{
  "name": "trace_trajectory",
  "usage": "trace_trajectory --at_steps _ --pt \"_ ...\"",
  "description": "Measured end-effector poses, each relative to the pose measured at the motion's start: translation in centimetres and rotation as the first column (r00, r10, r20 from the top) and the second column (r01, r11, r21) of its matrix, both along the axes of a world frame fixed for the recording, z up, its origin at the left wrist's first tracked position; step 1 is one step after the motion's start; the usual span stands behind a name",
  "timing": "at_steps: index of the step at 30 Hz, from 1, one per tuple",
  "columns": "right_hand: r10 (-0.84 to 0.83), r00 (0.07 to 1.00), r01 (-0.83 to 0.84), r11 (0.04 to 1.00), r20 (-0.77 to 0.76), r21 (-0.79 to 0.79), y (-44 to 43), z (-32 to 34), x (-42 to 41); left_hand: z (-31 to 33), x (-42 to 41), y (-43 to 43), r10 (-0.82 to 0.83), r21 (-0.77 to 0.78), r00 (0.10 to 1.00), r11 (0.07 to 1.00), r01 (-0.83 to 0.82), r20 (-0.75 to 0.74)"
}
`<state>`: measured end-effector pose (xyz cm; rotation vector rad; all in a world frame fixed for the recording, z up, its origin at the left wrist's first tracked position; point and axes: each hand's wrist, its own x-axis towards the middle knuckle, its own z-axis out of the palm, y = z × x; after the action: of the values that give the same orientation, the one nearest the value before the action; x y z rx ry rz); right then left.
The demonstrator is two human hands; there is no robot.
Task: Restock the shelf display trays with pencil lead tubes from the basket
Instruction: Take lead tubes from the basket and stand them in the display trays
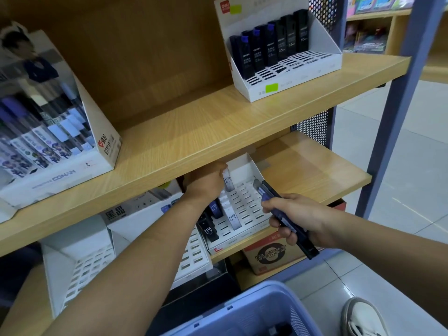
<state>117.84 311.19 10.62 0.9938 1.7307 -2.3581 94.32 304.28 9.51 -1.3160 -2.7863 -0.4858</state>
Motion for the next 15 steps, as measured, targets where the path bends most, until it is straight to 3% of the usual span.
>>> trace_trajectory --at_steps 5,7,9,11,15 --pt "-0.01 0.997 -0.001 0.99 -0.077 -0.141 -0.2 0.6 -0.2 2.9 3.9 -1.7 -0.02 -0.118 0.996 0.993 0.01 -0.086" --pt "-0.023 0.995 0.01 0.99 -0.096 -0.141 -0.3 0.9 -0.3 4.1 7.1 -2.8 -0.083 -0.044 0.99 0.996 0.078 -0.114" --pt "-0.003 0.994 -0.013 0.99 -0.111 -0.142 -0.5 1.3 -0.3 4.5 10.8 -4.2 -0.158 0.13 0.98 0.976 0.173 -0.118" --pt "0.022 0.992 -0.041 0.987 -0.122 -0.153 -0.9 1.7 -0.3 4.4 13.8 -5.3 -0.169 0.284 0.985 0.944 0.168 -0.022" --pt "0.03 0.991 -0.046 0.991 -0.129 -0.126 -1.7 2.1 -0.3 3.7 16.2 -6.5 -0.103 0.471 0.914 0.876 -0.103 0.392"
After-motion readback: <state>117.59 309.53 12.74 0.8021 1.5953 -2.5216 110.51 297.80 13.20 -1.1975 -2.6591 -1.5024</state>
